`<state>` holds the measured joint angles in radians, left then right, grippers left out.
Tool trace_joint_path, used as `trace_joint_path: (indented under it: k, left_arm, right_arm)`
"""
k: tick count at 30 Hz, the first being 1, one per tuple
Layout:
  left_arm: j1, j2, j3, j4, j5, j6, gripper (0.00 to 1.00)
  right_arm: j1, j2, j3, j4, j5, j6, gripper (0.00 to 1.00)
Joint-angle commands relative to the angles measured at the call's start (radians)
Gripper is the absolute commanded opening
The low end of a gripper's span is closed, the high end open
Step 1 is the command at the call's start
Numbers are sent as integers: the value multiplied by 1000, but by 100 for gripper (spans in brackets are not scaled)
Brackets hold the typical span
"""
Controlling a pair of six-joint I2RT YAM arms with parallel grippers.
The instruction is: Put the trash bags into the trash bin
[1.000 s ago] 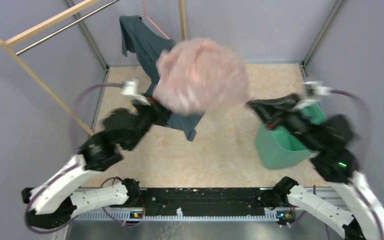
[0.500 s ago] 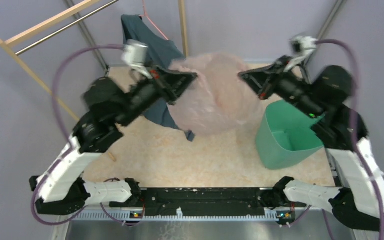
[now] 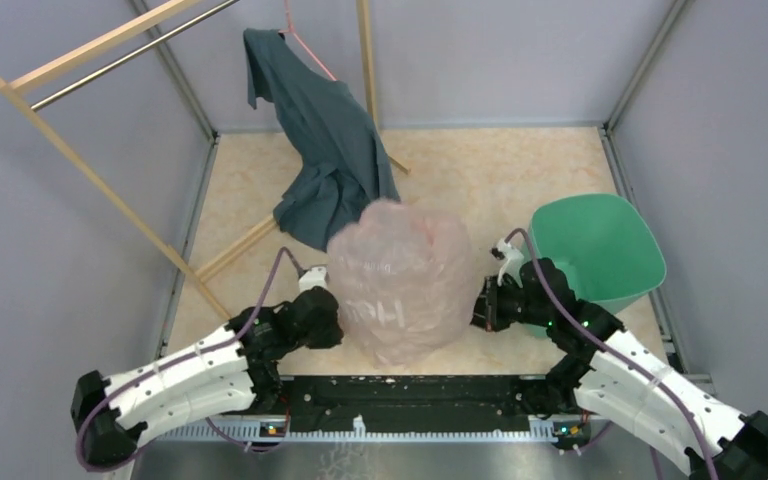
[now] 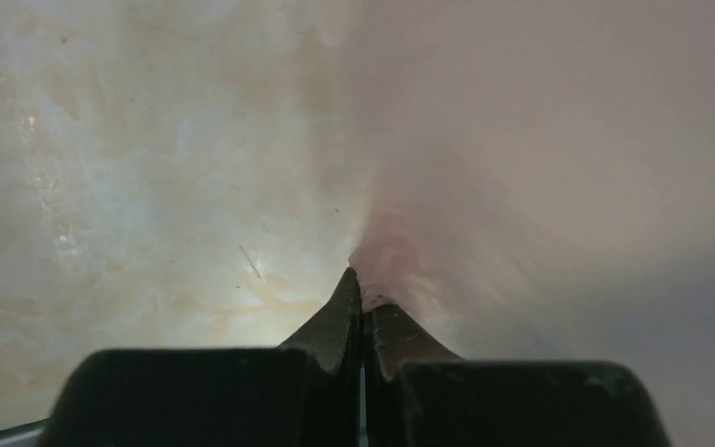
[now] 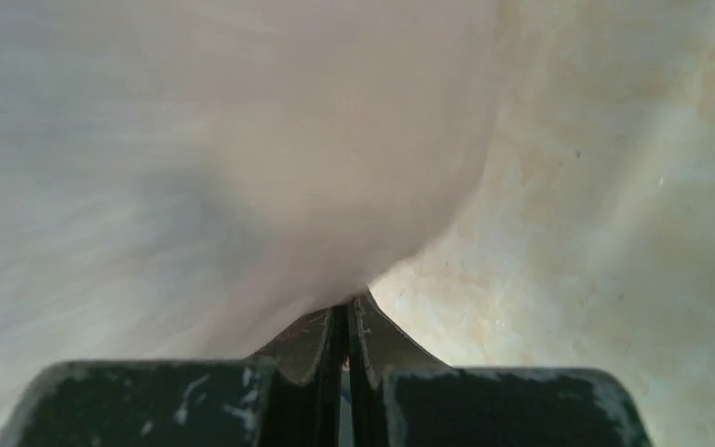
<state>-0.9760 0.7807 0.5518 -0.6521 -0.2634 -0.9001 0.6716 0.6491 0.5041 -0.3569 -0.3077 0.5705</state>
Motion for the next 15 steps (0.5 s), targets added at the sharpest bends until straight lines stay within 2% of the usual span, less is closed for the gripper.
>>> trace_joint_path:
  k: [1,3,4,6,9,10,12,15]
  left_arm:
    - [-1,-235,89,105,29,-44,0]
    - [-1,-229,237,205,19,92,0]
    - [-1,-172,350,231,26,162,0]
    - [-1,-40,637,216,65,306,0]
    - [-1,128,1049,185,216,390,0]
    - [-1,152,1096,199,252,400,0]
    - [-1,151,1077,252,306,410,0]
    - [-1,67,857,256,159,372,0]
  right_arm:
    - [1,-92,181,66,-3,49,0]
    - [1,24,389,-14,20,-72,0]
    - [2,86,505,-63,24,-127,0]
    - [1,194,764,-148,42,-222,0]
    - [2,264,1066,-166,18,-277,0]
    - [2,266,1100,-160,9,-279,0]
    - [2,246,1131,-136,6,-270,0]
    - [0,171,958,-90,35,-240,0]
